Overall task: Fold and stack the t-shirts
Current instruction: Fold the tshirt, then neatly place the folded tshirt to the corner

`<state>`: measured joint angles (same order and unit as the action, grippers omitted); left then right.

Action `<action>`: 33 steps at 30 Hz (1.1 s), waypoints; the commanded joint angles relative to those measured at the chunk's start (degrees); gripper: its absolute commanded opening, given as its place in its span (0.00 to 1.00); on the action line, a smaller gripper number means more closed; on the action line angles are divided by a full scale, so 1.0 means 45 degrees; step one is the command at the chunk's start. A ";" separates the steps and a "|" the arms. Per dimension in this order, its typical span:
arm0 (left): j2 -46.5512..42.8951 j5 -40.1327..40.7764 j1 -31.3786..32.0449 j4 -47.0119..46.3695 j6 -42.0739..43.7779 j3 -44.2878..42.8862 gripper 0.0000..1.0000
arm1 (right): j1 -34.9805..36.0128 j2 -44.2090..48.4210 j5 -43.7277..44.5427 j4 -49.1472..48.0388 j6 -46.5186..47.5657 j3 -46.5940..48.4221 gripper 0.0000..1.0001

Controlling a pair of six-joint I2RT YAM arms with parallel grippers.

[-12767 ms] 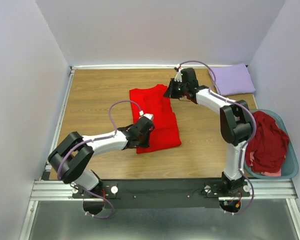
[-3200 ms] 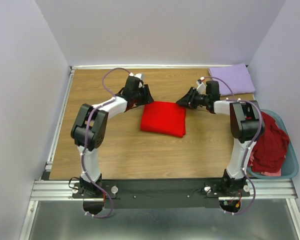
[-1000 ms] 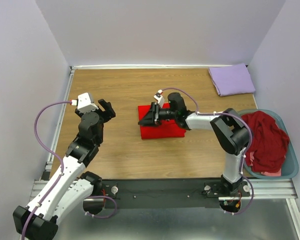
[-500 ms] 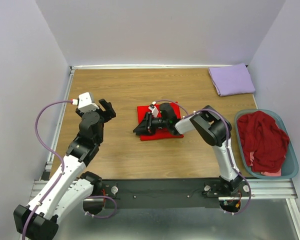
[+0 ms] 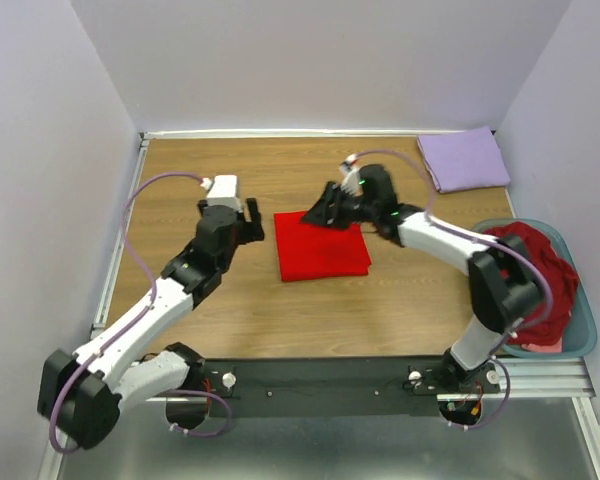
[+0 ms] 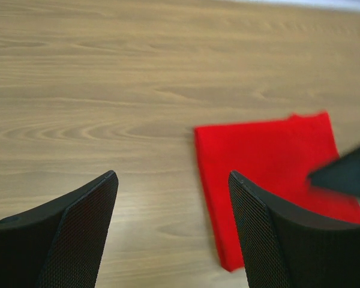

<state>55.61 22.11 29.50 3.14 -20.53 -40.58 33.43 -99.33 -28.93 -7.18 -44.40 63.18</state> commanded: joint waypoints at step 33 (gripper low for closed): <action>1.4398 0.0966 0.8270 0.2956 0.3450 -0.9987 0.60 | -0.6960 0.5276 0.4885 0.7318 0.4067 -0.3570 1.00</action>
<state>118.39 26.17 66.98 18.44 -6.76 -84.40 2.39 -76.93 -8.49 24.18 -26.06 48.16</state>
